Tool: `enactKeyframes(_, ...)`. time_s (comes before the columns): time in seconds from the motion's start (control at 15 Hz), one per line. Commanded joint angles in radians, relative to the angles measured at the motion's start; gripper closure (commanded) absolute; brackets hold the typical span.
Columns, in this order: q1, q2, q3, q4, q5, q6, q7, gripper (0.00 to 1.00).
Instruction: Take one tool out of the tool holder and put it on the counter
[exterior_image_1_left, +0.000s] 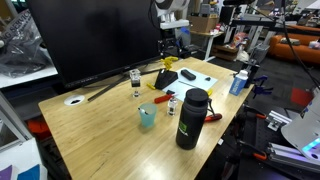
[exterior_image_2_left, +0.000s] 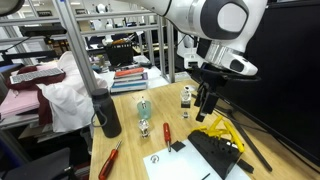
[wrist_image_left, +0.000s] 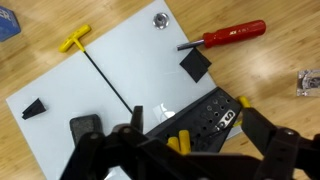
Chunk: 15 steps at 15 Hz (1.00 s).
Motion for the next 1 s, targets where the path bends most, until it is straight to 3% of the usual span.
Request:
enactKeyframes(0.0, 0.012, -0.002, -0.017, -0.007, -0.002, 0.030, 0.008, 0.00)
enactKeyframes(0.53, -0.004, 0.090, -0.001, 0.100, -0.002, 0.001, -0.080, 0.00)
enactKeyframes(0.8, -0.028, 0.152, 0.019, 0.209, 0.026, -0.104, -0.148, 0.00)
enactKeyframes(0.87, -0.002, 0.112, -0.002, 0.128, 0.005, -0.027, -0.113, 0.00)
enactKeyframes(0.93, -0.006, 0.124, 0.000, 0.148, 0.007, -0.051, -0.121, 0.00)
